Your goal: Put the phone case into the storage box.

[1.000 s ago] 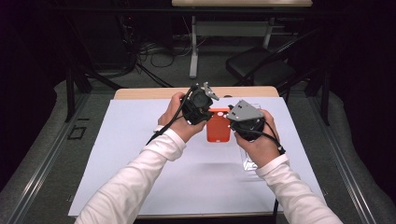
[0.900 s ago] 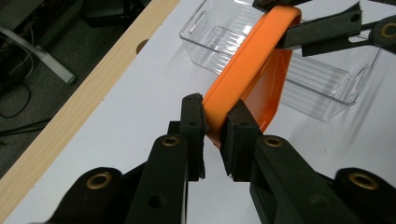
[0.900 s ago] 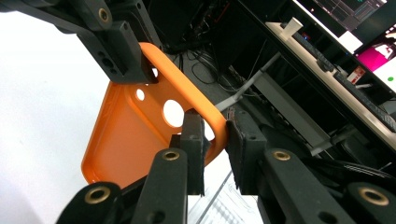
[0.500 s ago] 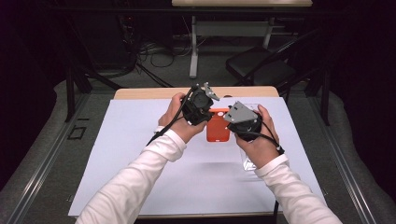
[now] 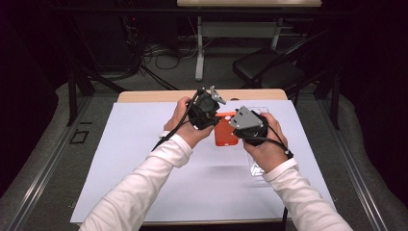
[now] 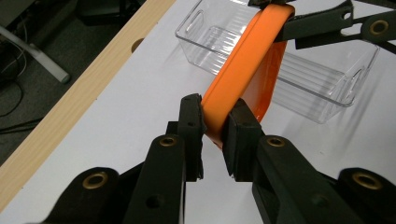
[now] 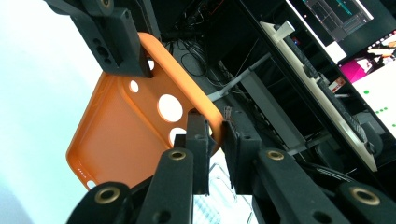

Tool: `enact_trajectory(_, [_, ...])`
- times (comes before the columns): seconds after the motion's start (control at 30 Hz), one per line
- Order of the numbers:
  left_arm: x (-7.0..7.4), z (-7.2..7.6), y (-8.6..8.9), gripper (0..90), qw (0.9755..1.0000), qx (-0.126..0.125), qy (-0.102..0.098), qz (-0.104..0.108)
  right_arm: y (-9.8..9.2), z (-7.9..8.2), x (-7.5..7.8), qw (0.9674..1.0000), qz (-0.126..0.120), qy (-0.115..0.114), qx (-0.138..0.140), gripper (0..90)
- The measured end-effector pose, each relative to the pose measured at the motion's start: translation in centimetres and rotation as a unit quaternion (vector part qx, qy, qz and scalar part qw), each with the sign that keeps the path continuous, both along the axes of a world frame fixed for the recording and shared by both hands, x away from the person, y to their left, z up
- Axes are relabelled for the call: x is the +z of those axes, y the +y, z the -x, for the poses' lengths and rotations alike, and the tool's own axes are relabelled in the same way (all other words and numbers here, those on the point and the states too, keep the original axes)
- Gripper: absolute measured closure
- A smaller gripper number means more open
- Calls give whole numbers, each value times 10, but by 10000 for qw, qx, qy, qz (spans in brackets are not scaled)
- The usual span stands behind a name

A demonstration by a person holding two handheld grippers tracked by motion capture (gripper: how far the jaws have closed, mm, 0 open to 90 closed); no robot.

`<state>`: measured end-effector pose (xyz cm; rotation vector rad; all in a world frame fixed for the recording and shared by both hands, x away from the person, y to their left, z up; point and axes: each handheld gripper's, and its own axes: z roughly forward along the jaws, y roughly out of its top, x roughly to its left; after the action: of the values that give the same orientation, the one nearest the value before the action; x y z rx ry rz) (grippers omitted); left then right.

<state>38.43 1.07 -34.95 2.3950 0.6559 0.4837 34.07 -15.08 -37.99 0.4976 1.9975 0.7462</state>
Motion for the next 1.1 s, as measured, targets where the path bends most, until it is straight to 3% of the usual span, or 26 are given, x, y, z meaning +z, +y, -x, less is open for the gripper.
enact_trajectory(0.4, [-1, 1, 3, 662, 9999, -44, 18, 103, -2, -1, 2, 9999, 0, -127, 33, 812])
enact_trajectory(0.57, [-1, 0, 8, 551, 9996, -39, -80, 284, -8, -3, 3, 9999, -66, -93, 50, 812])
enact_trajectory(0.73, [0, -1, 16, 496, 9987, -15, -23, 505, -15, -6, 2, 9998, -154, -122, 98, 811])
enact_trajectory(0.9, [-1, -3, 22, 488, 9983, 15, 24, 584, -24, -9, 2, 9995, -242, -145, 102, 811])
enact_trajectory(1.1, [-2, -3, 30, 495, 9988, 18, -109, 474, -33, -11, 5, 9992, -334, -183, 122, 811])
